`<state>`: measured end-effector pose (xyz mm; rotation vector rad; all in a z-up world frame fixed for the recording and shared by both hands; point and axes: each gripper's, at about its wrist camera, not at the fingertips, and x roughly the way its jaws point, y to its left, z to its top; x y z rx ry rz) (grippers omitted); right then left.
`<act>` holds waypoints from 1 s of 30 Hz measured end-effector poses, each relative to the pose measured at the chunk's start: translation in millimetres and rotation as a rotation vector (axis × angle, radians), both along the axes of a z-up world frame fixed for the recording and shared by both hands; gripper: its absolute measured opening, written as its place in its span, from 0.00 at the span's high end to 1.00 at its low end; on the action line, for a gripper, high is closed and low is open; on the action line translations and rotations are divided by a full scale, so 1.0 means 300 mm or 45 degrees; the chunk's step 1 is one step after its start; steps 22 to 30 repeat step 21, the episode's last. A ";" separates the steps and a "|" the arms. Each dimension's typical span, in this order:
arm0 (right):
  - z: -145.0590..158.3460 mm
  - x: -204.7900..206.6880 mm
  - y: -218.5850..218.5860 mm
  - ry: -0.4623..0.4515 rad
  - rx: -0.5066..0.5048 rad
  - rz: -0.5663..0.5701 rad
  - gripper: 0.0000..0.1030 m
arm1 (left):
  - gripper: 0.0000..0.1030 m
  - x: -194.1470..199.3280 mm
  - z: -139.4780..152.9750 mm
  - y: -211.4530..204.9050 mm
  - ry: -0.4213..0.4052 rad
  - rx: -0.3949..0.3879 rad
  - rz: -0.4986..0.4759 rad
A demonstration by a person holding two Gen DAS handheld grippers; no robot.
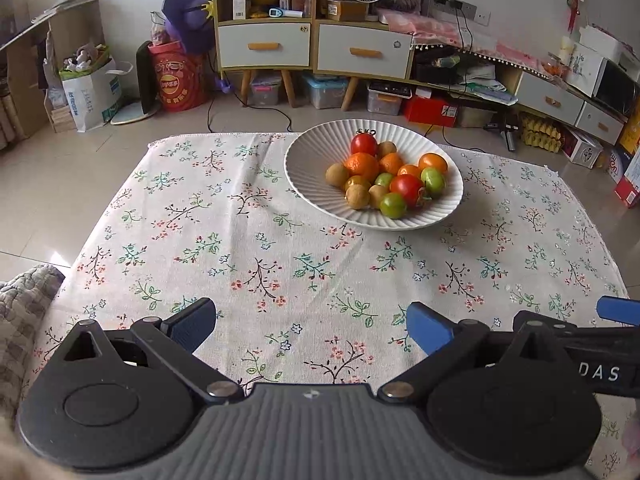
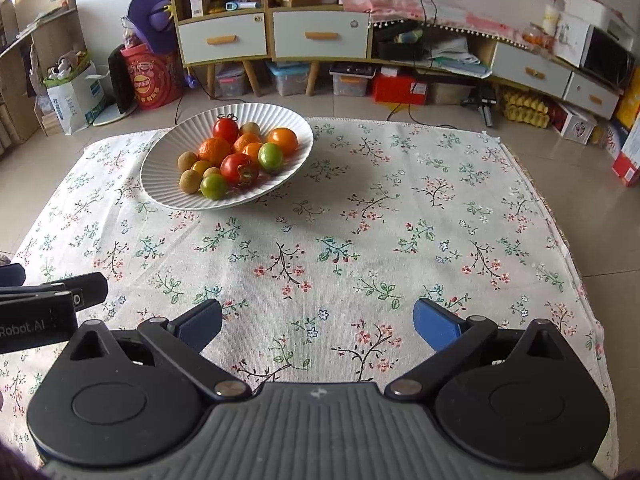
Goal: Organize fruits
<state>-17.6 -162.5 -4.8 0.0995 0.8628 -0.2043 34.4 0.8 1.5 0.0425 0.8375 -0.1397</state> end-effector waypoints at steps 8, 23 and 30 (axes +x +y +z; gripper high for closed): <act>0.009 -0.005 0.019 -0.002 0.009 0.011 0.01 | 0.08 0.000 0.001 -0.001 0.003 0.026 0.007; 0.013 0.001 0.023 -0.010 0.004 0.015 0.01 | 0.08 -0.001 -0.001 -0.007 0.013 0.046 -0.003; 0.013 0.001 0.023 -0.010 0.004 0.015 0.01 | 0.08 -0.001 -0.001 -0.007 0.013 0.046 -0.003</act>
